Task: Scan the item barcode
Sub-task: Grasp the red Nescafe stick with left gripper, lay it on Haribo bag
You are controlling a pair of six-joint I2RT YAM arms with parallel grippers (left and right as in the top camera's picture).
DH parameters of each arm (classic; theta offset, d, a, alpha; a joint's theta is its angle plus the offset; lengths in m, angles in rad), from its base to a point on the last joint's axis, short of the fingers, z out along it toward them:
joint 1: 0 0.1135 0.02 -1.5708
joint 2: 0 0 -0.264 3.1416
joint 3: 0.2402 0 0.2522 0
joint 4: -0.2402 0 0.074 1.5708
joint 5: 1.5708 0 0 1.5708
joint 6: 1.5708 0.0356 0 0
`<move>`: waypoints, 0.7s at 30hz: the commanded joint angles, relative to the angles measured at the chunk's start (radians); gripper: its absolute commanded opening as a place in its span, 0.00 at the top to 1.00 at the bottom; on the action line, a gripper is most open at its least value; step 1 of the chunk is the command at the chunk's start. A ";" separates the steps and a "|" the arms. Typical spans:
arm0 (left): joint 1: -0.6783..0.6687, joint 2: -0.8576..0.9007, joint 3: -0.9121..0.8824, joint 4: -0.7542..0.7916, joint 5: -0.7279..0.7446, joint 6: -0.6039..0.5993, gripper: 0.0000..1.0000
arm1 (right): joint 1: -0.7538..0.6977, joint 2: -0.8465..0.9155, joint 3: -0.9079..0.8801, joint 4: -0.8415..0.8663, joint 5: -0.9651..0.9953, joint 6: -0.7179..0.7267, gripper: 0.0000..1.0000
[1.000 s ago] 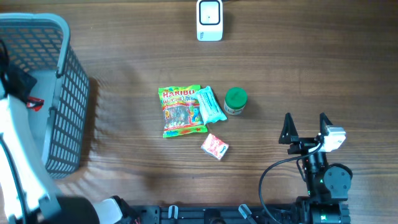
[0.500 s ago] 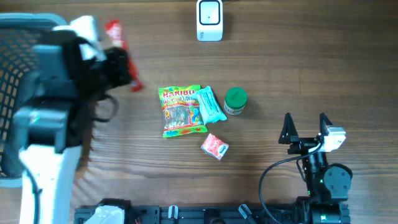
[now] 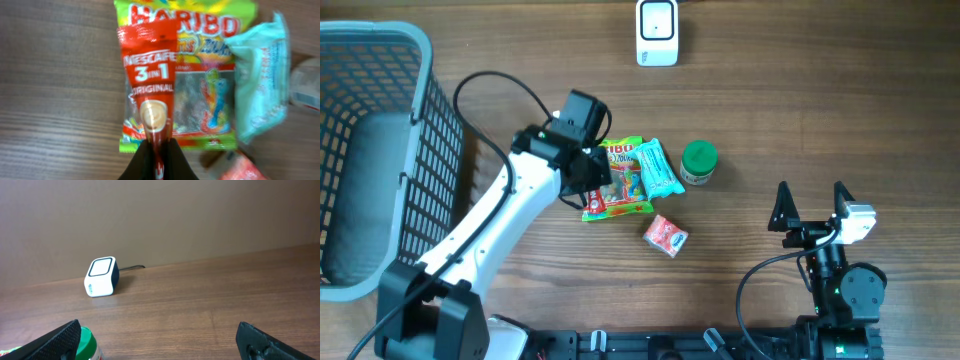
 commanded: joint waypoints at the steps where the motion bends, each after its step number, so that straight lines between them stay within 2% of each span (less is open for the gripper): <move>1: 0.004 -0.008 -0.170 0.165 -0.014 -0.079 0.96 | 0.003 -0.005 -0.001 0.002 0.010 0.005 0.00; 2: 0.001 -0.008 -0.197 0.219 0.034 -0.078 0.96 | 0.003 -0.005 -0.001 0.002 0.010 0.006 0.00; 3: -0.020 -0.008 -0.234 0.318 0.153 -0.050 0.96 | 0.003 -0.005 -0.001 0.002 0.010 0.006 0.00; 4: -0.068 -0.008 -0.239 0.365 0.201 0.007 0.96 | 0.003 -0.005 -0.001 0.002 0.010 0.005 0.00; 8: -0.320 -0.006 -0.239 0.572 0.196 0.035 0.96 | 0.003 -0.005 -0.001 0.002 0.010 0.006 0.00; 10: -0.369 -0.005 -0.239 0.596 0.159 0.034 0.96 | 0.003 -0.005 -0.001 0.002 0.010 0.005 0.00; 11: -0.368 -0.010 -0.238 0.597 0.118 0.035 0.86 | 0.003 -0.005 -0.001 0.002 0.010 0.006 0.00; 12: -0.362 -0.031 -0.236 0.594 0.063 0.035 0.46 | 0.003 -0.005 -0.001 0.002 0.010 0.006 0.00; 13: -0.349 -0.074 -0.233 0.593 -0.046 0.035 0.13 | 0.003 -0.005 -0.001 0.002 0.010 0.006 0.00; 14: -0.324 -0.147 -0.217 0.584 -0.202 0.069 0.00 | 0.003 -0.005 -0.001 0.002 0.010 0.006 0.00; 15: -0.283 -0.268 -0.161 0.573 -0.346 0.173 0.00 | 0.003 -0.005 -0.001 0.002 0.010 0.006 0.01; 16: -0.265 -0.323 -0.126 0.575 -0.402 0.206 0.00 | 0.003 -0.005 -0.001 0.002 0.010 0.006 0.00; 18: -0.229 -0.409 -0.045 0.594 -0.488 0.285 0.00 | 0.003 -0.005 -0.001 0.002 0.010 0.006 0.00; 21: -0.103 -0.504 0.235 0.668 -0.511 0.560 0.00 | 0.003 -0.005 -0.001 0.002 0.010 0.005 0.00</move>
